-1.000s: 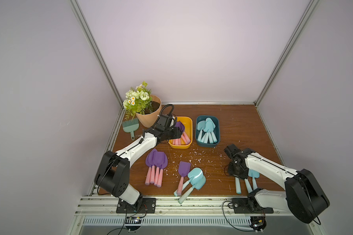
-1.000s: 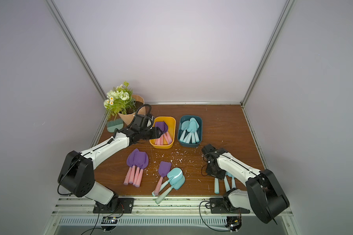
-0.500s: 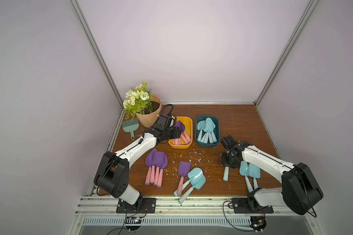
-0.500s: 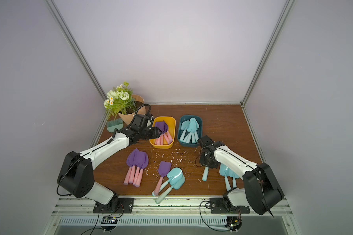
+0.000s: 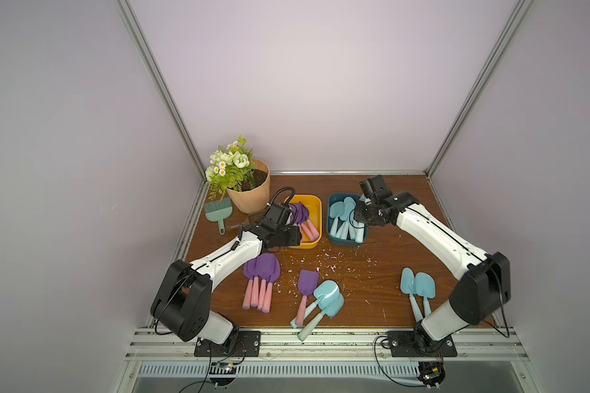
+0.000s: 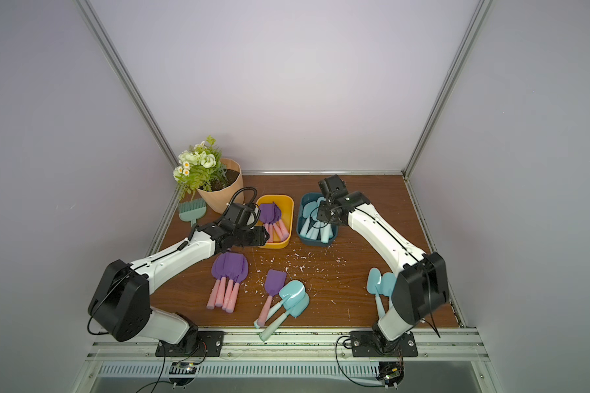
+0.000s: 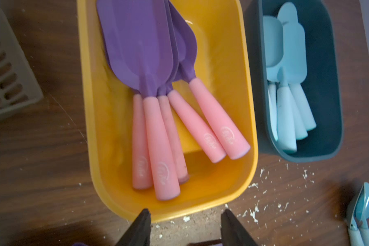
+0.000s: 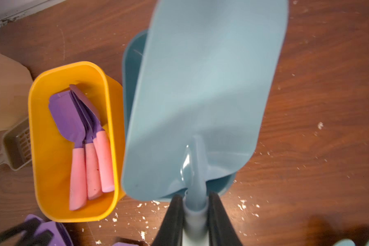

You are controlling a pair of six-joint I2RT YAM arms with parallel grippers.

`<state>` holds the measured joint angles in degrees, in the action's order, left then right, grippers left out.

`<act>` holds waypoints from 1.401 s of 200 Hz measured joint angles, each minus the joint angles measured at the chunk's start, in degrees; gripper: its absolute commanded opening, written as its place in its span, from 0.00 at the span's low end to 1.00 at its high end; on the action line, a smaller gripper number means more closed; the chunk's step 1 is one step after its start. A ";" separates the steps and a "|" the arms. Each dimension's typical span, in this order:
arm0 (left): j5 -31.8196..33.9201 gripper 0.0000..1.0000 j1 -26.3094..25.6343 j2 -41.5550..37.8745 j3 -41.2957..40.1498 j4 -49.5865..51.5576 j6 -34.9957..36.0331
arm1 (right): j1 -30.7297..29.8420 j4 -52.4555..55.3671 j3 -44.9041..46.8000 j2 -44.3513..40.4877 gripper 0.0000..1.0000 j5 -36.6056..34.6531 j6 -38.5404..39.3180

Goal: Sort the small shovels by color and place them into the storage box
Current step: Pick up the shovel from the center of the board, then place the shovel in the storage box.

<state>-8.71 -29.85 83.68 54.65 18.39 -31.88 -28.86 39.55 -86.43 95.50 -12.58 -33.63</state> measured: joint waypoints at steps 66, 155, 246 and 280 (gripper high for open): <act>1.57 0.56 -1.18 -9.16 -5.73 5.27 0.59 | 0.00 -1.57 -11.04 21.68 0.11 7.06 1.29; 0.76 0.58 -1.25 -11.50 -6.49 9.35 1.62 | 0.04 -1.84 -11.10 23.12 0.53 7.04 0.90; -6.47 0.60 -16.52 -13.38 -11.52 15.80 1.16 | 0.04 -0.92 -4.72 10.62 0.54 2.32 1.51; -8.09 0.61 -17.59 -11.19 -11.54 16.76 0.26 | 0.04 -0.79 -1.18 9.73 0.54 2.32 1.49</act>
<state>-16.80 -47.44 72.49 43.11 35.16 -31.62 -28.82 38.76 -87.61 105.23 -10.26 -32.14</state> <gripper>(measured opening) 0.607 0.543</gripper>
